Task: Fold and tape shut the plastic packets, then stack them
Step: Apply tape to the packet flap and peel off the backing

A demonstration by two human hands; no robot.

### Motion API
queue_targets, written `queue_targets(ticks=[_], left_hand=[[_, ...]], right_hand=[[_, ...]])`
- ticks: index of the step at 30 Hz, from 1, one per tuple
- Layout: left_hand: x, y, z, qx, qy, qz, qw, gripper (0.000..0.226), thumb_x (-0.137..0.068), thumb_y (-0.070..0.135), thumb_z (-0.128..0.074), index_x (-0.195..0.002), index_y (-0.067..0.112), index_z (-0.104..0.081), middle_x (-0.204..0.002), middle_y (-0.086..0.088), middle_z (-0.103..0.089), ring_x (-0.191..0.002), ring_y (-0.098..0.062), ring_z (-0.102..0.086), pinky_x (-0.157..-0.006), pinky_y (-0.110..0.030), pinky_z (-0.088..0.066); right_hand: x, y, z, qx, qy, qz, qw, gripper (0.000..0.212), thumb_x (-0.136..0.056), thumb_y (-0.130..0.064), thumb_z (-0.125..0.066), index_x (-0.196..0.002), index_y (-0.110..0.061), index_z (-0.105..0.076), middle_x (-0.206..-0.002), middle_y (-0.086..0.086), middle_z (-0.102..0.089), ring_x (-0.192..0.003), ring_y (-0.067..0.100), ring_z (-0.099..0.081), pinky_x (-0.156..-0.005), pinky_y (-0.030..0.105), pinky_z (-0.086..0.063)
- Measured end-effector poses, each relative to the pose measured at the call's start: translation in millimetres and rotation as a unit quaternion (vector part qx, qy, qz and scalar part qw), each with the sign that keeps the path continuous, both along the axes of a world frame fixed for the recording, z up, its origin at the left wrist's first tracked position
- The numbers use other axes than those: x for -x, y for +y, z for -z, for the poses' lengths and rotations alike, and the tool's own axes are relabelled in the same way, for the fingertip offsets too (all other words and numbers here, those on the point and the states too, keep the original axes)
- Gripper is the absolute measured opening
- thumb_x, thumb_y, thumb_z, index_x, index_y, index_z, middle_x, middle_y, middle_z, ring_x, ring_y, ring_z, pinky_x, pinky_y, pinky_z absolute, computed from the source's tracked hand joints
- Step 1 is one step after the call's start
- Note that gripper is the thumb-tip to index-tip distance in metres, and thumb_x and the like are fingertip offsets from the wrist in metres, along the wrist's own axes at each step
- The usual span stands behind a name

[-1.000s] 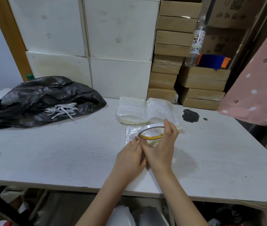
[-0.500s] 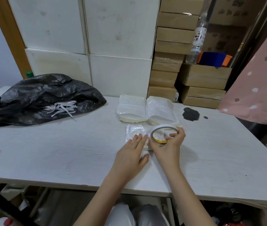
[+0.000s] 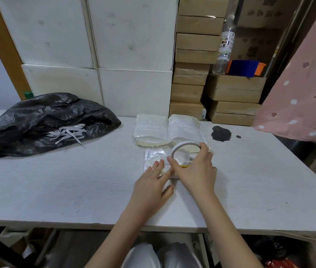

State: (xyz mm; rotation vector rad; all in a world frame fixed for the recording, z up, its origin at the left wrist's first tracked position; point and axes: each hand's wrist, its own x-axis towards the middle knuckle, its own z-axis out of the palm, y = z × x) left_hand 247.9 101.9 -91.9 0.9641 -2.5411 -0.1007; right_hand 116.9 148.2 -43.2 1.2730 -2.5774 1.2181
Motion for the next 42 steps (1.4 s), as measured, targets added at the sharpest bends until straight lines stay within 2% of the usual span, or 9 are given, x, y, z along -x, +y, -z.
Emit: queue_targets(ticks=[5,8,21,26,30,33,36,40,42], left_hand=[[0.8,0.2,-1.5,-0.001,-0.002,-0.010,1.000,0.044,-0.083,0.045,-0.041,-0.111,0.022,-0.067,-0.129,-0.013,-0.059,-0.119,-0.026,-0.057,-0.096,-0.037,-0.046],[-0.4,0.4,-2.0,0.001,-0.015,-0.010,1.000,0.050,-0.083,0.044,-0.039,-0.123,0.024,-0.060,-0.130,-0.012,-0.058,-0.120,-0.026,-0.056,-0.095,-0.035,-0.047],[-2.9,4.9,-7.3,-0.018,-0.010,0.016,1.000,0.072,-0.080,0.056,-0.007,-0.148,0.033,-0.013,-0.156,-0.001,-0.018,-0.145,-0.016,-0.013,-0.113,-0.023,-0.012],[-2.0,5.0,-11.1,-0.001,-0.015,-0.006,1.000,0.054,-0.084,0.044,-0.033,-0.133,0.029,-0.051,-0.136,-0.008,-0.054,-0.125,-0.024,-0.052,-0.096,-0.030,-0.046],[-0.2,2.6,-6.5,0.024,-0.016,-0.017,0.999,0.048,-0.082,0.040,-0.037,-0.122,0.028,-0.062,-0.127,-0.010,-0.061,-0.116,-0.024,-0.059,-0.087,-0.032,-0.052],[5.1,5.5,-17.9,0.051,-0.040,-0.038,0.997,0.044,-0.078,0.039,-0.038,-0.105,0.029,-0.072,-0.109,-0.010,-0.070,-0.096,-0.024,-0.070,-0.063,-0.031,-0.058],[13.7,4.1,-32.6,0.066,-0.034,-0.055,0.996,0.043,-0.079,0.043,-0.035,-0.078,0.029,-0.075,-0.084,-0.004,-0.068,-0.073,-0.022,-0.068,-0.039,-0.026,-0.044],[35.1,0.7,-59.3,0.054,-0.109,-0.101,0.987,0.053,-0.093,0.047,-0.031,-0.082,0.015,-0.071,-0.094,-0.005,-0.058,-0.093,-0.025,-0.055,-0.049,-0.024,-0.018],[46.0,-1.3,-67.5,0.036,-0.149,-0.129,0.980,0.046,-0.095,0.046,-0.037,-0.090,0.013,-0.068,-0.100,-0.005,-0.059,-0.097,-0.025,-0.054,-0.053,-0.025,-0.021]], right_hand=[[-6.6,7.9,4.2,0.072,0.110,0.011,0.991,0.095,-0.059,-0.057,-0.071,-0.131,-0.010,-0.030,-0.121,0.013,-0.047,-0.107,0.030,-0.050,-0.084,0.042,-0.042],[4.2,13.3,4.1,0.079,0.146,0.009,0.986,0.094,-0.060,-0.048,-0.076,-0.134,-0.025,-0.024,-0.122,0.019,-0.042,-0.098,0.032,-0.051,-0.074,0.041,-0.050],[26.4,16.0,18.6,0.099,-0.006,0.062,0.993,0.083,-0.060,-0.047,-0.082,-0.119,-0.010,-0.037,-0.122,0.015,-0.035,-0.104,0.030,-0.048,-0.065,0.035,-0.049],[34.1,17.6,29.6,0.063,0.067,0.071,0.993,0.081,-0.058,-0.042,-0.084,-0.116,-0.006,-0.041,-0.119,0.021,-0.039,-0.099,0.037,-0.048,-0.064,0.038,-0.048],[28.7,14.4,33.0,0.047,0.124,0.093,0.987,0.079,-0.057,-0.042,-0.084,-0.110,-0.013,-0.033,-0.115,0.026,-0.045,-0.091,0.044,-0.052,-0.063,0.044,-0.047],[28.5,14.3,35.0,0.038,0.112,0.108,0.987,0.080,-0.058,-0.046,-0.082,-0.111,-0.015,-0.030,-0.119,0.024,-0.044,-0.094,0.043,-0.051,-0.069,0.046,-0.046],[31.6,14.9,36.4,0.037,0.080,0.103,0.991,0.083,-0.060,-0.049,-0.080,-0.117,-0.007,-0.037,-0.123,0.019,-0.040,-0.106,0.038,-0.047,-0.079,0.048,-0.044],[33.6,15.9,35.4,0.071,0.007,0.093,0.993,0.083,-0.063,-0.054,-0.077,-0.120,-0.006,-0.039,-0.127,0.012,-0.039,-0.120,0.025,-0.034,-0.090,0.049,-0.038],[34.4,17.0,35.2,0.094,-0.007,0.089,0.992,0.077,-0.066,-0.052,-0.075,-0.118,-0.007,-0.040,-0.126,0.011,-0.039,-0.119,0.024,-0.036,-0.091,0.049,-0.038]])
